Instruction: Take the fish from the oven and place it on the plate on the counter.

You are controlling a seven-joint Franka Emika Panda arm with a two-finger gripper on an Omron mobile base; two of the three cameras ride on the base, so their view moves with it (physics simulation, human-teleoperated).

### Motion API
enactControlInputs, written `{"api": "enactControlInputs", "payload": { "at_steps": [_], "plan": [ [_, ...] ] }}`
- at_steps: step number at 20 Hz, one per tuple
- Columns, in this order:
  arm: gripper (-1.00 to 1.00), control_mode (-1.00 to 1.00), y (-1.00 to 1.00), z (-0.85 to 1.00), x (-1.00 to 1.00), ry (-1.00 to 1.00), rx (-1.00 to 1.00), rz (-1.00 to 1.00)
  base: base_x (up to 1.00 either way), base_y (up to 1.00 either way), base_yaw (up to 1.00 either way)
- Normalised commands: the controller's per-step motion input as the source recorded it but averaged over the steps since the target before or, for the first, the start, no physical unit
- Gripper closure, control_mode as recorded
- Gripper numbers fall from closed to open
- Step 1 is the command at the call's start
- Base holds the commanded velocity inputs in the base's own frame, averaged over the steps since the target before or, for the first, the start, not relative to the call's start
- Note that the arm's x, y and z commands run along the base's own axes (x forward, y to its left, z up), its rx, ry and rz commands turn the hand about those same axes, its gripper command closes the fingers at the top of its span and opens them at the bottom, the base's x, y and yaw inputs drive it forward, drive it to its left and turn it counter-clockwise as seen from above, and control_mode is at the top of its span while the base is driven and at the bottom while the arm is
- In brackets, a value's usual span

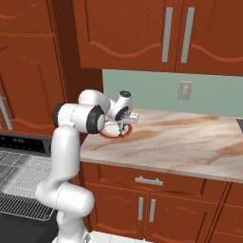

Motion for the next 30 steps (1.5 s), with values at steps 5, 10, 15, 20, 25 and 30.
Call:
{"api": "enactControlInputs", "payload": {
  "at_steps": [5, 10, 15, 20, 25, 30],
  "plan": [
    [1.0, -1.0, 0.0, 0.23, -0.19, 0.0, 0.0, 0.0, 0.0, 0.0, 0.0],
    [1.0, -1.0, 0.03, 0.12, -0.01, 0.0, 0.0, 0.03, 0.0, 0.0, 0.0],
    [1.0, -1.0, 0.16, -0.01, 0.18, 0.02, 0.0, 0.04, 0.0, 0.0, 0.0],
    [1.0, -1.0, 0.17, -0.01, 0.12, 0.04, 0.0, 0.1, 0.0, 0.0, 0.0],
    [1.0, -1.0, 0.01, 0.0, 0.01, 0.02, 0.0, 0.1, 0.0, 0.0, 0.0],
    [-1.0, -1.0, 0.0, 0.0, 0.0, 0.02, 0.0, 0.08, 0.0, 0.0, 0.0]
  ]
}}
